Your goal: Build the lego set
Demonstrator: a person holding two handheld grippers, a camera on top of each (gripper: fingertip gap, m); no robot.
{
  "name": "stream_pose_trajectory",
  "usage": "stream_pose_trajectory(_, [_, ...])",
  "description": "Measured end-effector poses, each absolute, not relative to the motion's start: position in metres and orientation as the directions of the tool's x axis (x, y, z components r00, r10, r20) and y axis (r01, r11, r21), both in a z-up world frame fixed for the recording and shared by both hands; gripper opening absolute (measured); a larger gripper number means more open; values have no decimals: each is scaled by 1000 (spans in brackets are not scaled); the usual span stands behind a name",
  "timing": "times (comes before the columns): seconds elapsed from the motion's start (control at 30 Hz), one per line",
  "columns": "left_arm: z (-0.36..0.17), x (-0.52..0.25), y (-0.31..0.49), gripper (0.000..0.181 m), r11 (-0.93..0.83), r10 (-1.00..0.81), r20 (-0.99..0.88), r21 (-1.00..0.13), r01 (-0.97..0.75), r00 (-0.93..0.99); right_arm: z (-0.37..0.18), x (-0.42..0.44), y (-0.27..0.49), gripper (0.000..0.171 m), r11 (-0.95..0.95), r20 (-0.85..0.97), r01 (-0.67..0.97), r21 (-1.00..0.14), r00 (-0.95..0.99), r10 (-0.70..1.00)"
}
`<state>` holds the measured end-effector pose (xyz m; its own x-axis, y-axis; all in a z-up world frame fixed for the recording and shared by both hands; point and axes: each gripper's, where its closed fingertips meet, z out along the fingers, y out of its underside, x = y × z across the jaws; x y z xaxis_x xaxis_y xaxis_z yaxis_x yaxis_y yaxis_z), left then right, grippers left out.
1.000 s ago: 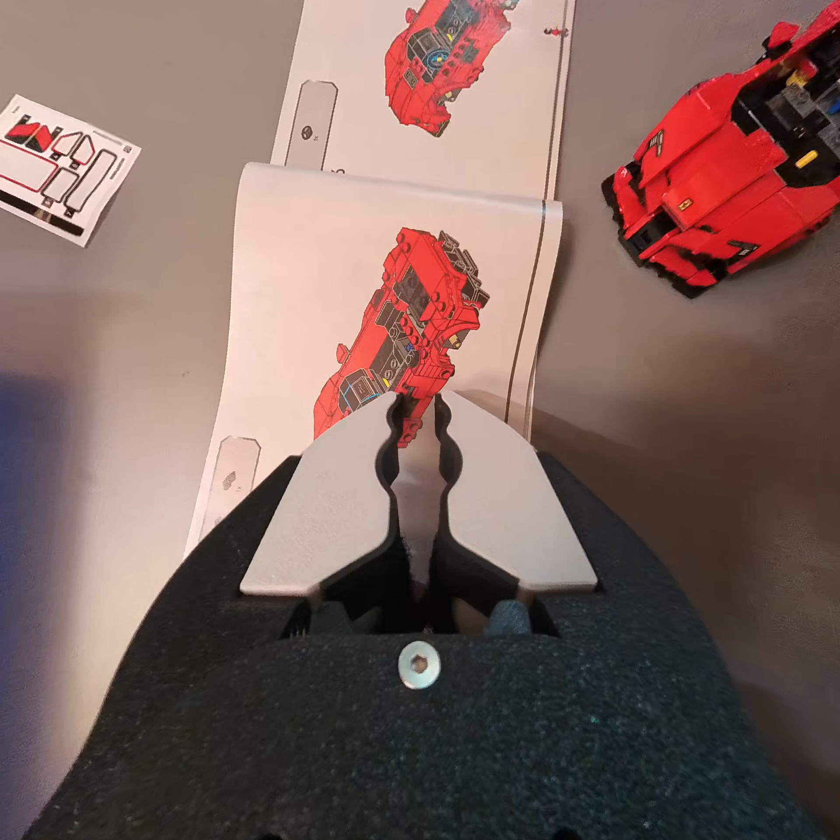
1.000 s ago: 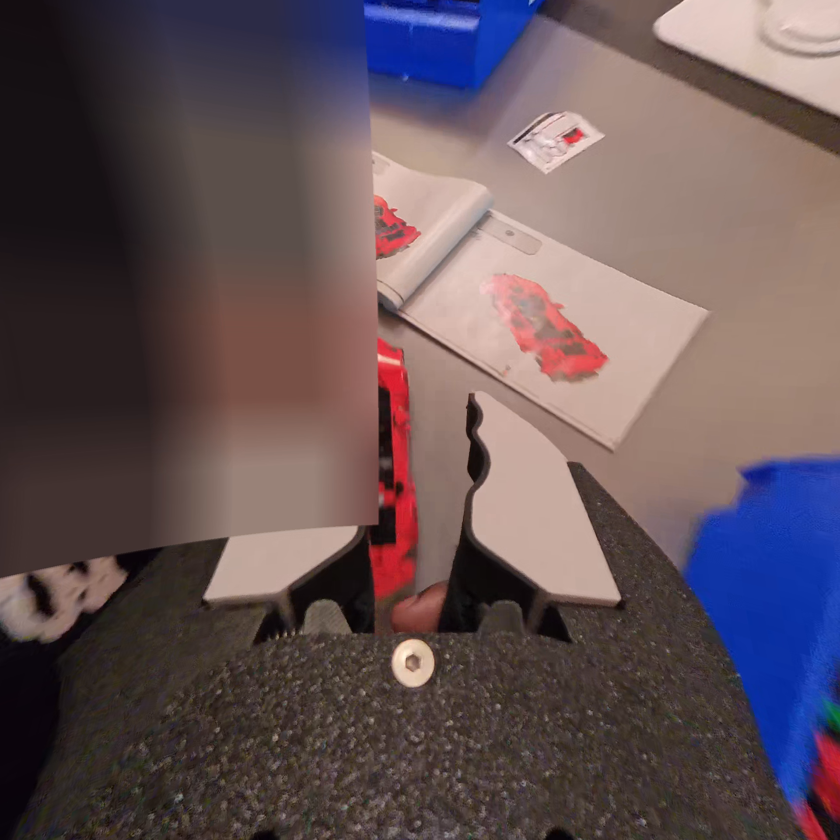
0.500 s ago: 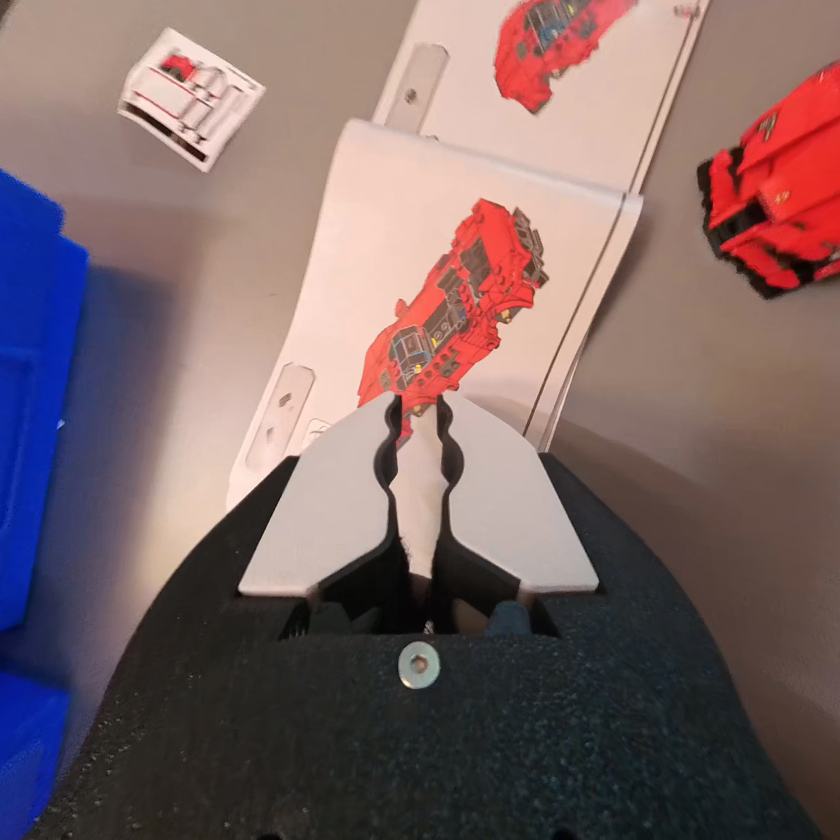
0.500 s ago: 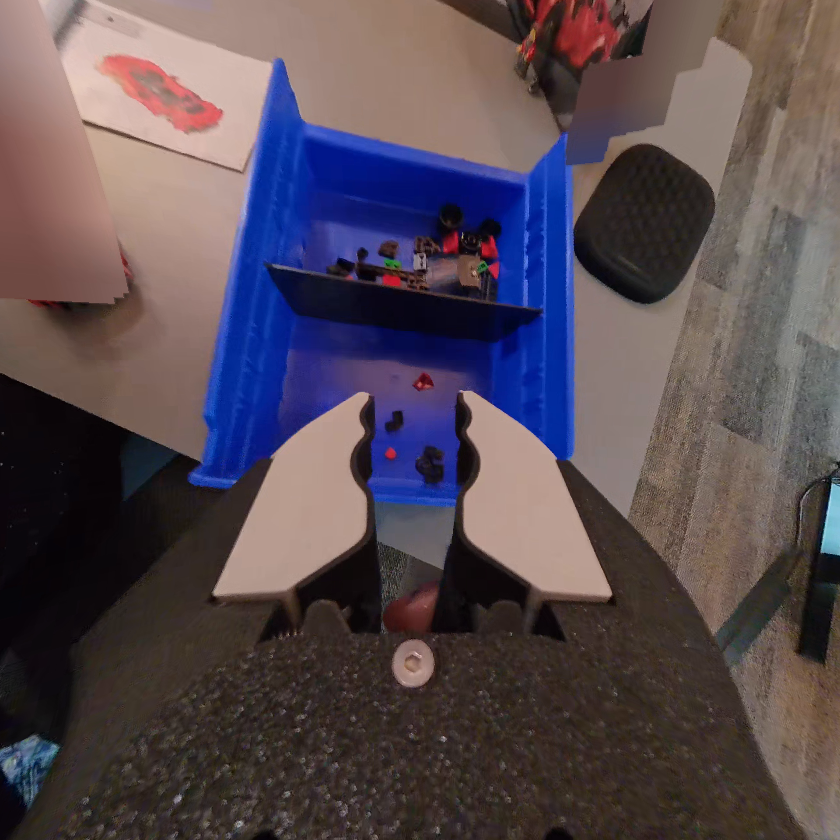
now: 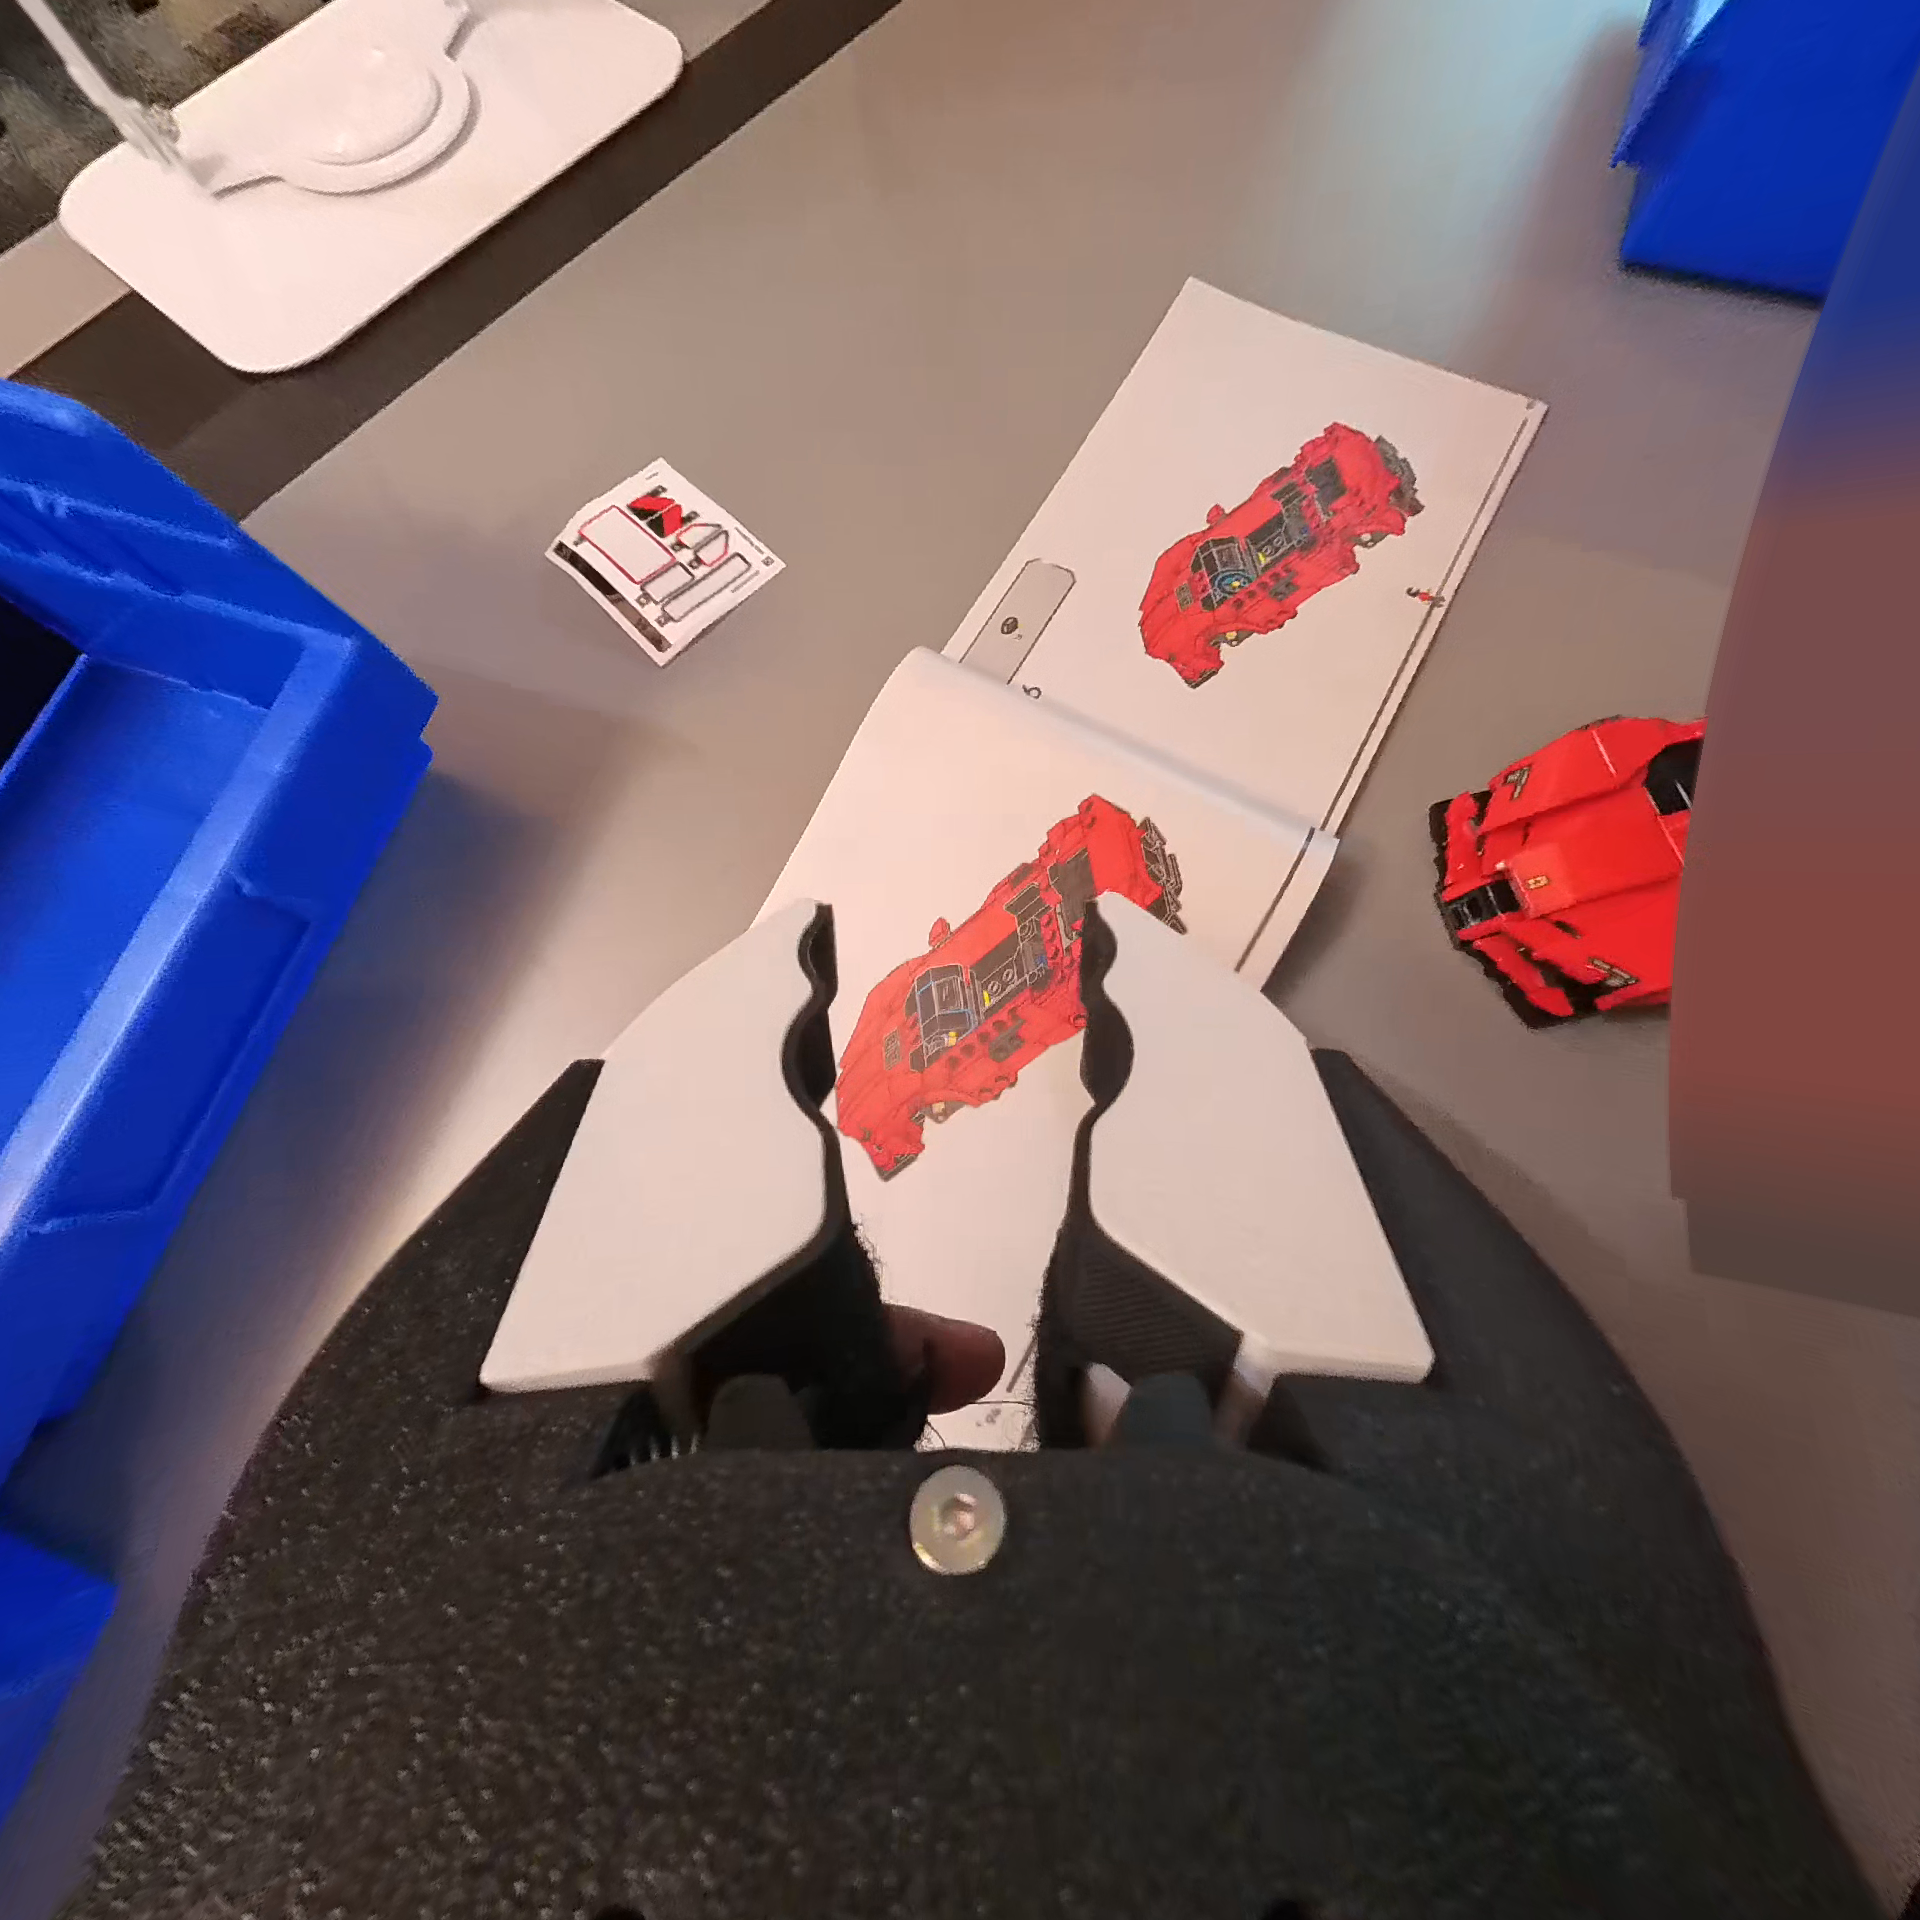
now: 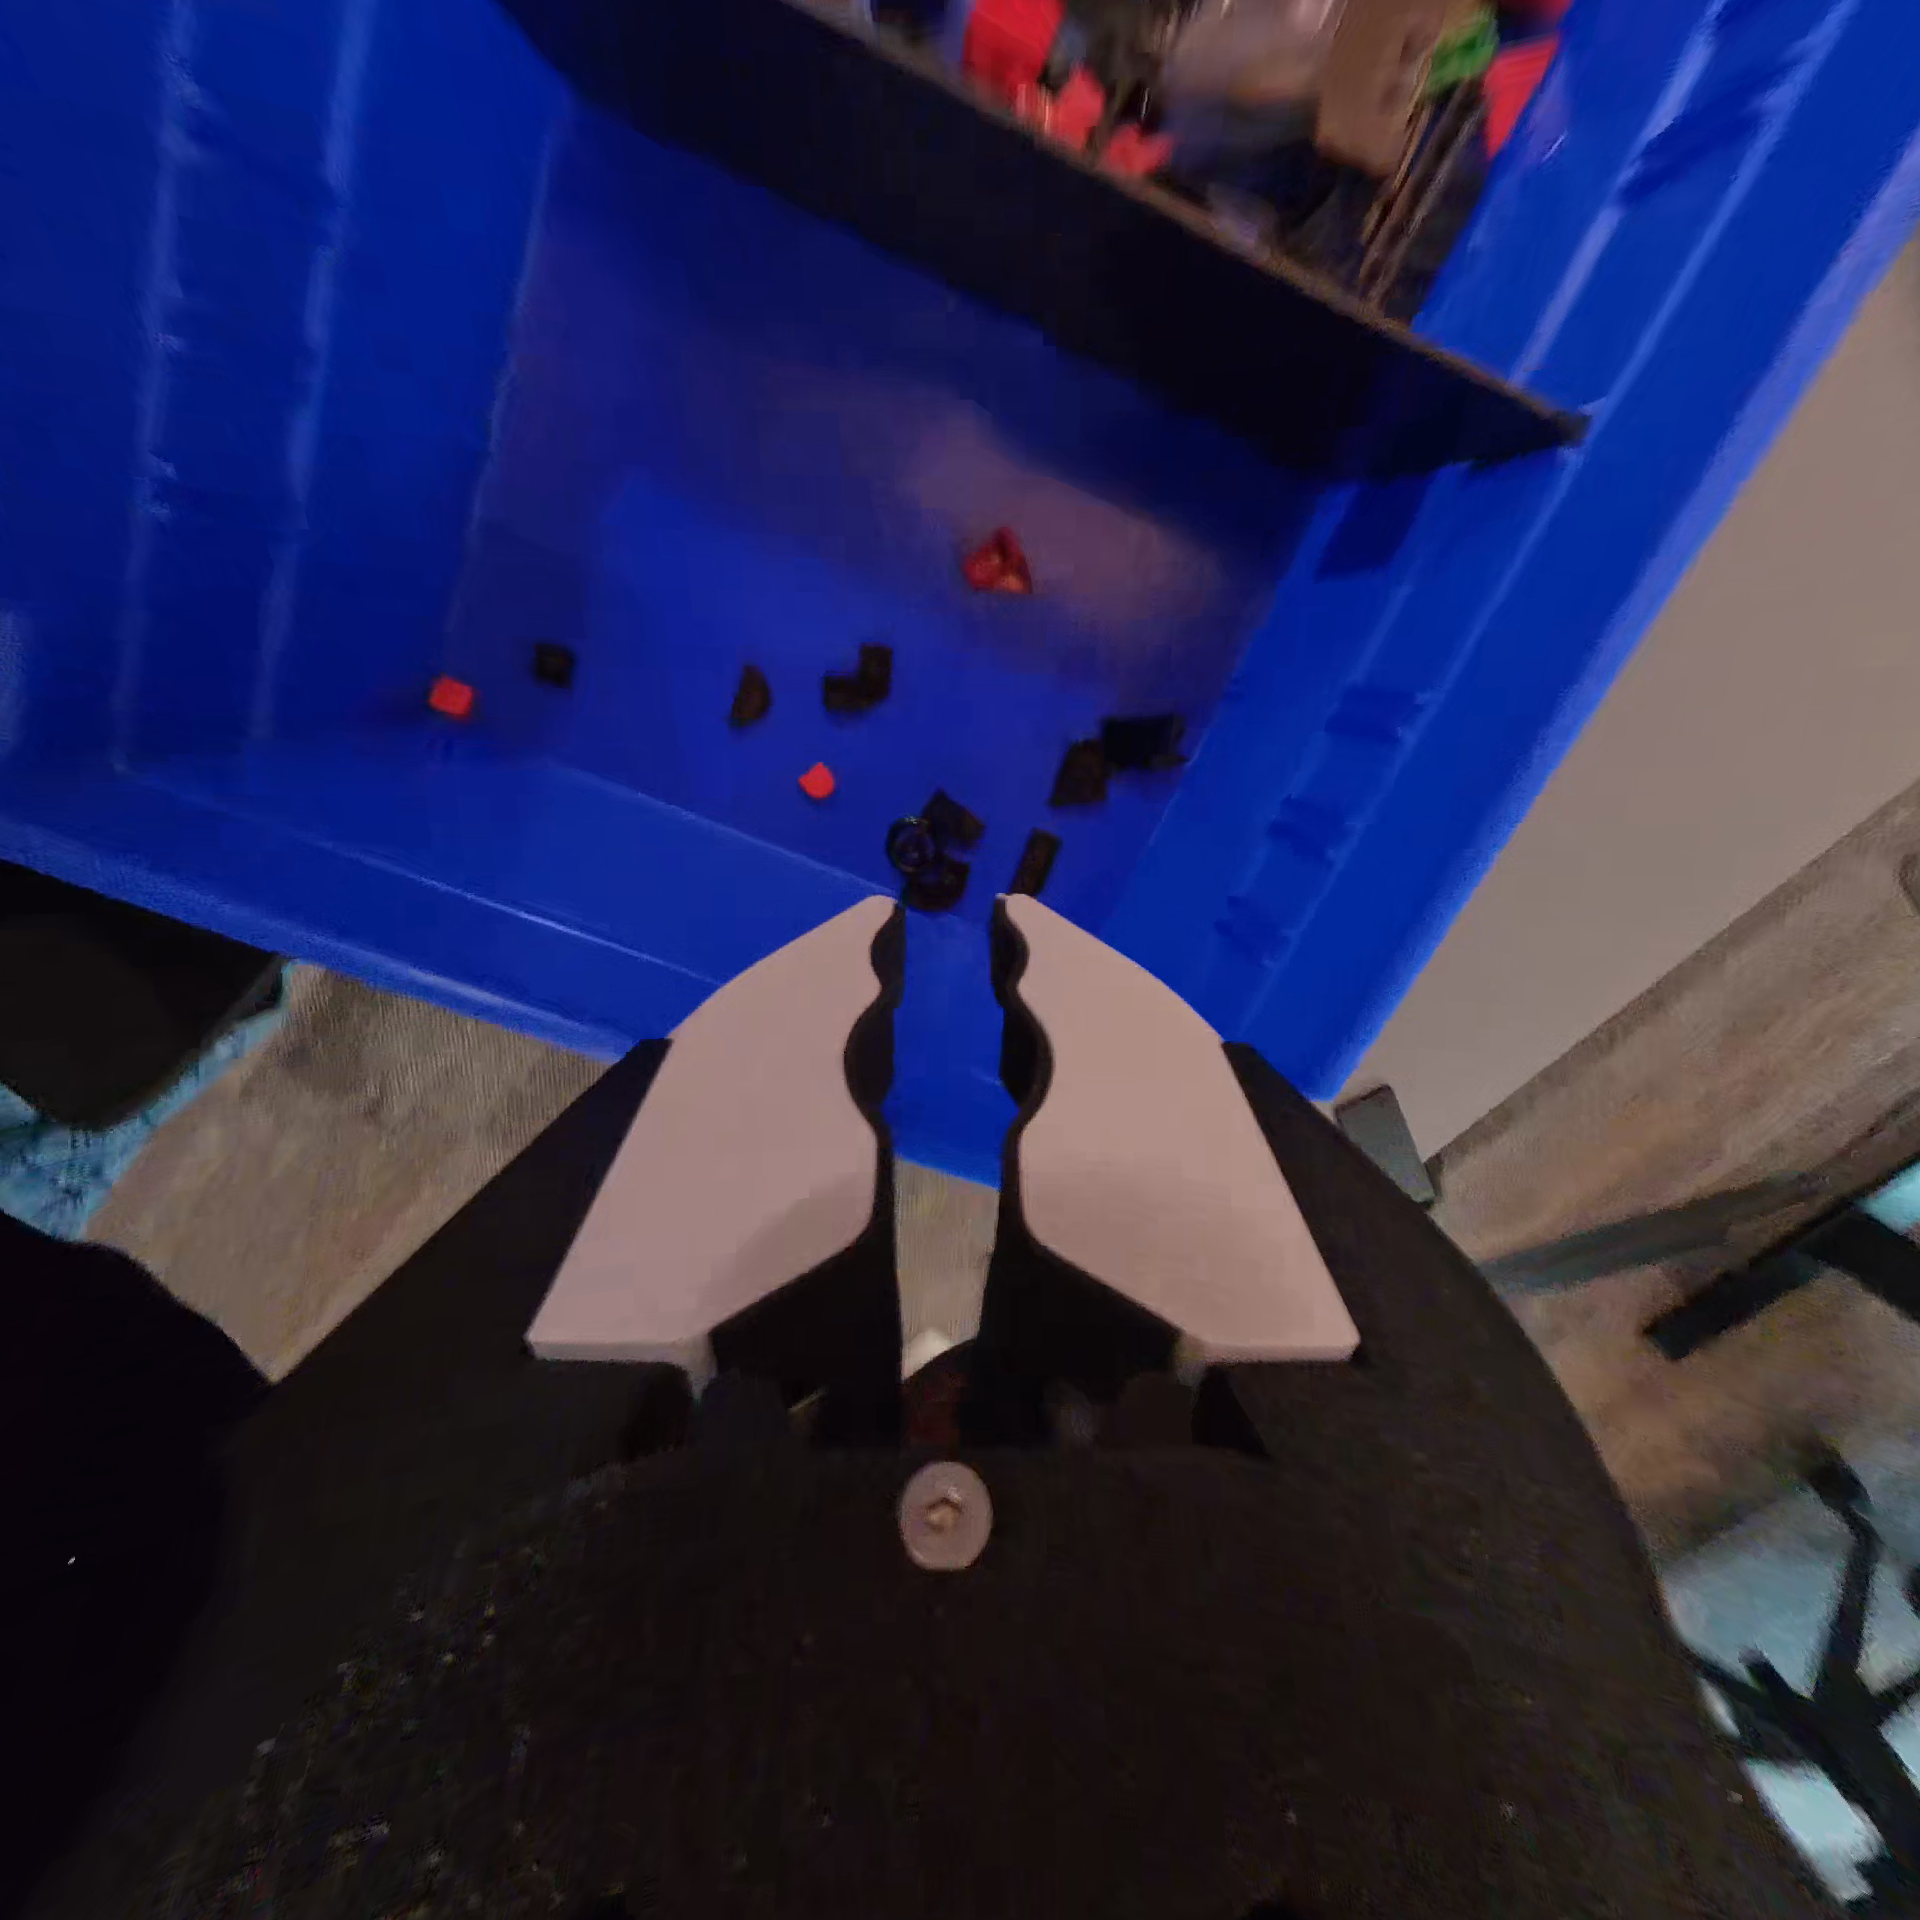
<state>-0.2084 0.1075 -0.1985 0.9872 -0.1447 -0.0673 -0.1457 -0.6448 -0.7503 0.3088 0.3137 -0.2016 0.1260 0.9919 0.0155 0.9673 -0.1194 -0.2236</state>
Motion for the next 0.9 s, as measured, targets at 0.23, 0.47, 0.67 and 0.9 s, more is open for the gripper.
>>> stream_pose_trajectory(0.23, [-202, -198, 110, 42, -638, -185, -77, -749, -179, 980, -245, 308, 308, 9, 17, -42, 985, 170, -10, 999])
stream_pose_trajectory(0.47, [-203, -209, 106, 40, -634, -167, -69, -757, -160, 984, -264, 314, 302, 13, -5, -140, 938, 347, 57, 988])
stream_pose_trajectory(0.67, [-205, -215, 100, 39, -631, -156, -67, -761, -152, 985, -272, 315, 302, 7, -71, -117, 925, 373, 123, 985])
stream_pose_trajectory(0.9, [-198, -215, 98, 39, -599, -180, -76, -782, -171, 981, -261, 305, 308, 0, -73, -117, 975, 208, 98, 988])
